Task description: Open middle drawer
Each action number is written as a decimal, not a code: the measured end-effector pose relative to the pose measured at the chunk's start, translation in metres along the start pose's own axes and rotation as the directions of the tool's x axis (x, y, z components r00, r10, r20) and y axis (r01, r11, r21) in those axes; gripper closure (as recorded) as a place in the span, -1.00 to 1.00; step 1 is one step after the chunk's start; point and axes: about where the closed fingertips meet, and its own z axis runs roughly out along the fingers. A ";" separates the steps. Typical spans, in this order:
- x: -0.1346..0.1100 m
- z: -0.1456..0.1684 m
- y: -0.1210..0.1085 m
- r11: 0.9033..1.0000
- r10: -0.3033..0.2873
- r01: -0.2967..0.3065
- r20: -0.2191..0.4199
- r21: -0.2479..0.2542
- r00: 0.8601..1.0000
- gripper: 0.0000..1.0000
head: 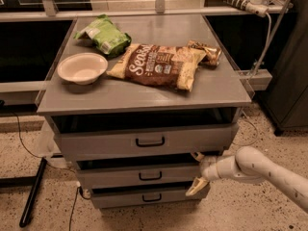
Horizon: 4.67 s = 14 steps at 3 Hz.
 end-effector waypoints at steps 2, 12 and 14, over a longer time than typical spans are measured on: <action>0.010 0.013 -0.001 1.000 -0.011 0.012 -0.068 0.014 0.998 -1.00; 0.029 0.011 0.004 0.997 0.011 0.005 -0.223 0.071 0.975 0.63; 0.031 0.009 0.009 0.998 0.039 -0.028 -0.178 0.062 0.983 -0.30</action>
Offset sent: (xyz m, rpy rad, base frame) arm 0.0085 -0.0031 -0.0325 -0.1704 -0.0508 -0.1145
